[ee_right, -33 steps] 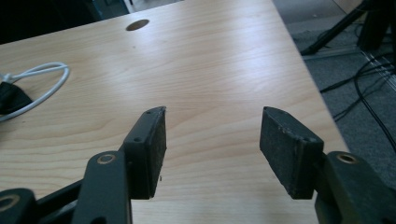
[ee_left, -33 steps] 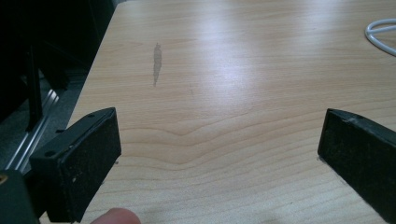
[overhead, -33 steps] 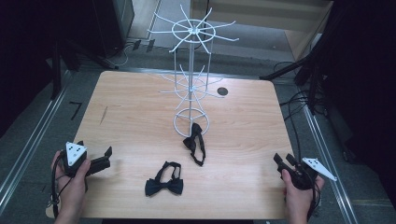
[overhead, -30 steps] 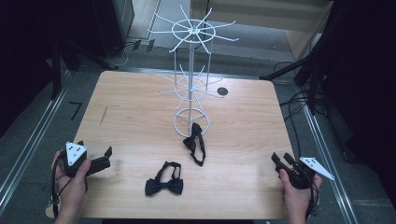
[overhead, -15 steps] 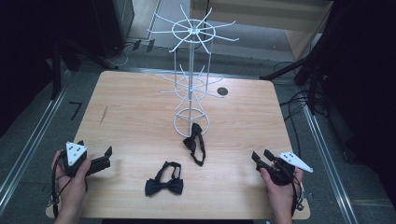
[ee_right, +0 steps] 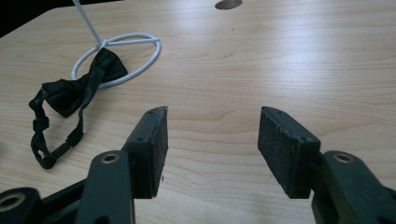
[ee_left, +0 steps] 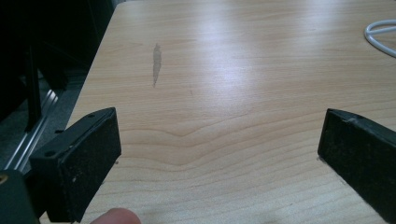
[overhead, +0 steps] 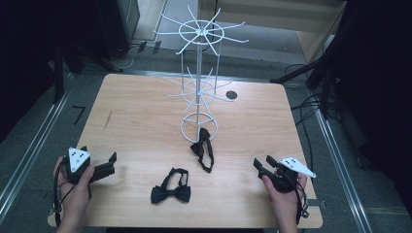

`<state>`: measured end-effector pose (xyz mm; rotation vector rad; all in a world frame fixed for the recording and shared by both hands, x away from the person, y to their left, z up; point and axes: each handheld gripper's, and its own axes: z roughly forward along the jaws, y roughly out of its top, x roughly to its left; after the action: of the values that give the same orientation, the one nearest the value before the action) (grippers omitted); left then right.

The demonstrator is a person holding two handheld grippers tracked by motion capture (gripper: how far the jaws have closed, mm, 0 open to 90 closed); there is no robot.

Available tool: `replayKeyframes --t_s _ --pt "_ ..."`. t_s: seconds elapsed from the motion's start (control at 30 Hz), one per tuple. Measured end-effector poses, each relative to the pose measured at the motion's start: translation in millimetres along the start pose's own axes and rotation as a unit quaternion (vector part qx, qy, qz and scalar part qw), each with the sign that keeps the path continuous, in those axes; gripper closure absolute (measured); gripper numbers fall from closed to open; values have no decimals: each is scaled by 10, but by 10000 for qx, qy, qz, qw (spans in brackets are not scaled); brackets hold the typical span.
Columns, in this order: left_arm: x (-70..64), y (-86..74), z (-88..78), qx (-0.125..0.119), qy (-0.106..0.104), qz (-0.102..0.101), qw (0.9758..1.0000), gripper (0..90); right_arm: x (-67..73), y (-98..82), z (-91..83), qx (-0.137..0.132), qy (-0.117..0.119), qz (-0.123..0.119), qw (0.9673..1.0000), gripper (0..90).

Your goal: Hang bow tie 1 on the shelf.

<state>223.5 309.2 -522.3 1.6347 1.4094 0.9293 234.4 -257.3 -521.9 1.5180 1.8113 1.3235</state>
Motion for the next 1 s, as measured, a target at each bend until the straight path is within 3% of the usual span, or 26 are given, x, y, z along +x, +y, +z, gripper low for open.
replayKeyframes --t_s 0.27,1.0 --pt "0 -1 0 -5 16 -16 10000 0 120 6 33 54 119 -182 9997 442" --pt "3 0 -2 -8 30 -17 10000 0 366 -10 143 225 351 -268 9988 442"
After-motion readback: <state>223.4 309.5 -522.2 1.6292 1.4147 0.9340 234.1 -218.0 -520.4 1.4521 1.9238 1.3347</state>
